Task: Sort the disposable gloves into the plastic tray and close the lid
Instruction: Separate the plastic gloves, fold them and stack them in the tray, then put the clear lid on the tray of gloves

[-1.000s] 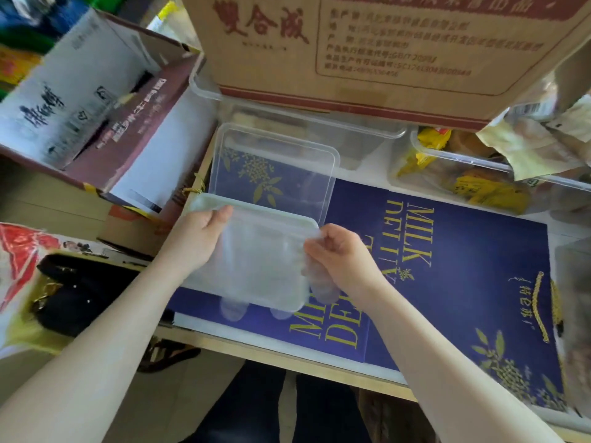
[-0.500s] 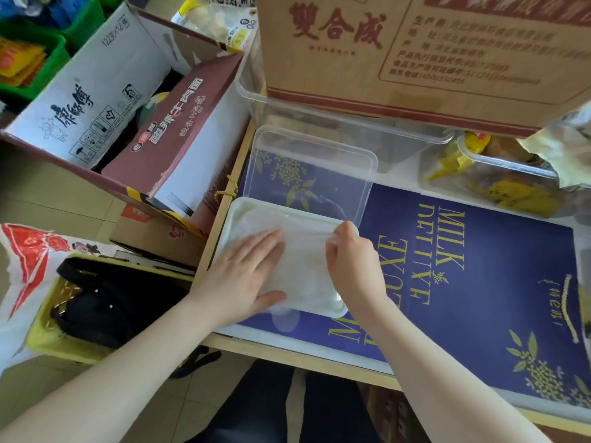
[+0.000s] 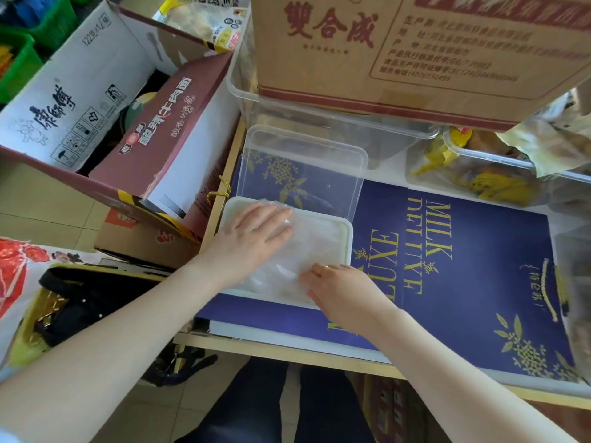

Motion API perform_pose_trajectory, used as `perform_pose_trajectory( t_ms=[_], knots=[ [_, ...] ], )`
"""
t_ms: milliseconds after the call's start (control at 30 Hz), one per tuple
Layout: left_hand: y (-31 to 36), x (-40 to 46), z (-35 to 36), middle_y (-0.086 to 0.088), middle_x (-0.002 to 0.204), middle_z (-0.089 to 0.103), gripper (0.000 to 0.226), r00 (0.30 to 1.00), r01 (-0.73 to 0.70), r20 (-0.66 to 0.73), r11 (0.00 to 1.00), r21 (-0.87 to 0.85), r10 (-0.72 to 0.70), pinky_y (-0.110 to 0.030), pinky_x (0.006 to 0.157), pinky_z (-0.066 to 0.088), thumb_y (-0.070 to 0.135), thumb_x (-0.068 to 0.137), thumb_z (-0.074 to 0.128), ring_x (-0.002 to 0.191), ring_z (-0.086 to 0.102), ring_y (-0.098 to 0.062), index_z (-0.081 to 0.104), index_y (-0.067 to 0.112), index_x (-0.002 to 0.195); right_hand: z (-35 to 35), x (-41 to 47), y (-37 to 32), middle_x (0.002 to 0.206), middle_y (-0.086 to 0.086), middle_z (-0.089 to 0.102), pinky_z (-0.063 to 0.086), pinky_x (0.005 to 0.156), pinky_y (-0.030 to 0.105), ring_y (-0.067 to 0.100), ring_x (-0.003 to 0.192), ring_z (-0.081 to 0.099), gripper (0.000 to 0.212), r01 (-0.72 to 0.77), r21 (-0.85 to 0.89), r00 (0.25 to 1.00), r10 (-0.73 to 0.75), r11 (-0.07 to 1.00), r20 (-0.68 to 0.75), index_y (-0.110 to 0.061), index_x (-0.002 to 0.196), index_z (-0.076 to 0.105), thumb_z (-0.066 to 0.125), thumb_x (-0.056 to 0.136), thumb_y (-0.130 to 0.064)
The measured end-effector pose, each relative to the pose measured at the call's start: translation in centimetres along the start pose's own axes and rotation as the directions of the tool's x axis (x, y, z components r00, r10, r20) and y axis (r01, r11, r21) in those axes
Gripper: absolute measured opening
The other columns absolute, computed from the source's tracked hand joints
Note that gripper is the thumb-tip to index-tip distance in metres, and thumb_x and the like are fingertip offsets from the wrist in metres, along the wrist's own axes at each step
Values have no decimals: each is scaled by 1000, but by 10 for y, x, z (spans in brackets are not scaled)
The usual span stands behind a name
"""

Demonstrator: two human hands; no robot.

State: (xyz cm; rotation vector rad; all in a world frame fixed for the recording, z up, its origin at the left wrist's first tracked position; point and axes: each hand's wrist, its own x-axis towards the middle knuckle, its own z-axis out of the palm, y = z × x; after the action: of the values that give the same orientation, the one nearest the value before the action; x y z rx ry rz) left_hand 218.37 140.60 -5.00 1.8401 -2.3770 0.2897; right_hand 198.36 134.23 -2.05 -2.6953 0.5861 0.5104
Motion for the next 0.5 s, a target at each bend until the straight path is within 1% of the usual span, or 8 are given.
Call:
perform_pose_trajectory(
  t_ms=[67,167,267,333,367,433,467,500],
  knots=[
    [0,3,-5,-11,122,49,38,998,26,-62,1000,4,-26,-39,103,30,-2,74,45,113,41,-30,65,6,105,-1,8,-3,110,4,49,31,47,30,32,83,58,28,-36,-29,996,39,999,82,-17,121,46,40,95,-8],
    [5,0,-5,-10,103,65,23,999,41,2,999,-13,-41,-37,89,42,8,75,61,97,56,-28,69,5,96,-5,21,-5,114,6,47,18,42,30,33,89,60,30,-66,-20,992,68,998,105,-13,123,41,42,93,-6],
    [9,-7,-6,-11,95,68,61,976,110,200,988,-106,-87,-34,72,55,36,52,88,84,67,-27,68,6,101,-17,25,-9,115,5,48,27,48,29,31,99,58,30,-18,-55,992,24,998,120,-15,125,44,40,96,-11],
    [11,-6,-10,-9,100,68,77,949,154,293,983,-104,-117,-35,69,56,43,42,89,86,68,-27,61,15,109,-26,23,-7,111,3,52,38,57,30,30,97,57,25,-48,16,998,48,999,-42,-18,116,54,38,98,-23],
    [9,-5,-9,-8,107,66,81,930,170,342,982,-85,-131,-35,73,55,42,44,89,92,67,-27,55,20,114,-30,22,-3,107,4,55,43,59,32,31,91,58,23,-88,130,966,116,988,-230,-17,107,58,40,96,-25],
    [8,-5,-6,-13,128,56,84,904,208,399,974,-94,-155,-40,88,49,34,57,85,112,58,-33,47,24,131,-36,23,14,100,6,56,48,61,37,31,84,59,15,-135,412,765,359,901,-534,-12,96,60,48,92,-19],
    [8,-5,-6,-16,127,56,87,906,198,399,975,-103,-142,-43,87,49,32,55,86,111,58,-36,50,24,133,-36,28,26,103,6,55,49,67,38,30,89,58,13,-169,540,675,496,824,-546,-11,99,60,50,91,-14],
    [9,-6,-6,-17,117,61,90,909,172,399,980,-96,-121,-43,79,52,34,44,90,102,62,-36,58,22,127,-35,33,38,108,5,54,48,75,38,29,96,57,17,-218,661,628,621,718,-468,-10,106,58,50,91,-11]
  ],
)
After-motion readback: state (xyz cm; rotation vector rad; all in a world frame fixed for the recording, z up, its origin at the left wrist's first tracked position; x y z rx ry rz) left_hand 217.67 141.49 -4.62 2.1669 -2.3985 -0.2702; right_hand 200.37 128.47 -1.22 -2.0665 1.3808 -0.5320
